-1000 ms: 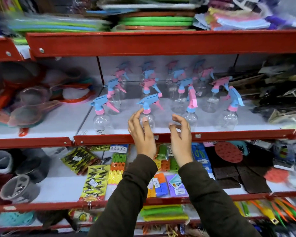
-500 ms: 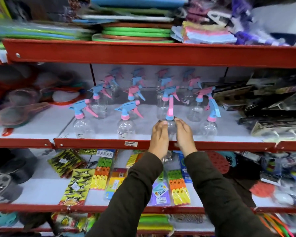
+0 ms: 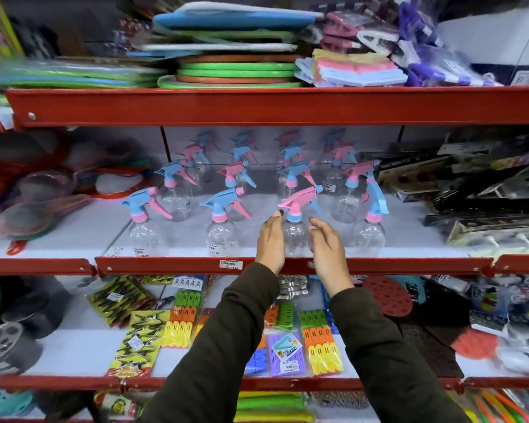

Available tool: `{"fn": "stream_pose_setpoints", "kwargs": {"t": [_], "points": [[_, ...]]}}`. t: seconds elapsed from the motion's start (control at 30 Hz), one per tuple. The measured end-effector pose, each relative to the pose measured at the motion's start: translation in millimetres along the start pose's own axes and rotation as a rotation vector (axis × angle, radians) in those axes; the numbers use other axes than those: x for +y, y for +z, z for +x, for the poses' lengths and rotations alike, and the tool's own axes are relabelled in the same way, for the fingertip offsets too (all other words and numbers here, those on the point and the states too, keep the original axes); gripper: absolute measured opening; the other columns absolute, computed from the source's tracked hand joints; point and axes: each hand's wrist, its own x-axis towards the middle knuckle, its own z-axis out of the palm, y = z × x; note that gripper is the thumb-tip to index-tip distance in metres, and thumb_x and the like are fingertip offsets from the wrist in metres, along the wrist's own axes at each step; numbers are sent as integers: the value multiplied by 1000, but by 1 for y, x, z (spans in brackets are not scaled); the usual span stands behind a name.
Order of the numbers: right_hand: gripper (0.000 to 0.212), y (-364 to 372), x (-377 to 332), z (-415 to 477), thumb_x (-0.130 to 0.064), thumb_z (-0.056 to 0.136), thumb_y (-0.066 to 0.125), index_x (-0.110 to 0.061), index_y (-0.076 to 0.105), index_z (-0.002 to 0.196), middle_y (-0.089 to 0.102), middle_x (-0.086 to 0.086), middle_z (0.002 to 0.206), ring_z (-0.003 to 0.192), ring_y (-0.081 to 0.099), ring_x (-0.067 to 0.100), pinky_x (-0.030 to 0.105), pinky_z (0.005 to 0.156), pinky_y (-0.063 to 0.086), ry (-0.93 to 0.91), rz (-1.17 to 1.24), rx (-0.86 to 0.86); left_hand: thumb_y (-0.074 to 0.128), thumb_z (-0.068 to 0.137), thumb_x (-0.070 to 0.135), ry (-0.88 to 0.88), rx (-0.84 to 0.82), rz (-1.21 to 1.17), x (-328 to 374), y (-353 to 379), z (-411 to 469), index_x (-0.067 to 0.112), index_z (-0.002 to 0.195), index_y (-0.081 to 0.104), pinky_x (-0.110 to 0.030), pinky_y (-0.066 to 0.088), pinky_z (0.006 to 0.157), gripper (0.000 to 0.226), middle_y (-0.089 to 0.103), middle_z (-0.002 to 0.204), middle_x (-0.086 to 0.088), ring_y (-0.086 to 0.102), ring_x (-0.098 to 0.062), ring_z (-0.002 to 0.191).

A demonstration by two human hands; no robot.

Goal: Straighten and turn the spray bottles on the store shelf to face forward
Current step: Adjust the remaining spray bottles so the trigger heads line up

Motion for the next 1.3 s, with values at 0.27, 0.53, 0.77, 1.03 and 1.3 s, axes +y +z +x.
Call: {"fn": "stream_pose_setpoints", "kwargs": {"t": [0.27,0.53,0.77,1.03,1.3], "points": [[39,9,-1,6,-20,102,40,-18,55,138,54,5,147,135,49,16,28,111,35,35,21,-99,27,103,35,25,43,114,-6,-2,-6,12,139,50,-41,24,121,48,45,148,-15,38,-24,141],[40,5,2,1,-25,101,44,-20,53,140,52,5,148,128,49,12,26,108,35,7,3,-88,30,103,38,16,20,98,-4,0,-8,16,143,44,-38,22,122,48,39,155,-11,35,-22,144],[34,-11,2,-15,-21,100,46,-24,57,133,51,3,142,114,51,3,15,96,36,-88,41,-21,33,102,36,202,221,117,-9,11,-29,25,141,44,-38,22,120,42,40,149,-5,33,-20,141],[30,-66,11,-29,-18,99,47,-26,62,123,56,1,132,105,51,-18,14,98,41,-153,57,72,39,98,30,404,290,79,-12,59,-58,18,113,60,-32,37,105,29,60,122,-5,50,-19,119],[35,-122,28,-8,-25,97,43,-29,53,131,48,-2,134,126,48,8,20,106,34,-179,-3,193,29,104,35,212,30,145,-14,124,-61,15,138,50,-23,23,110,45,49,144,-5,38,-17,137]]}}
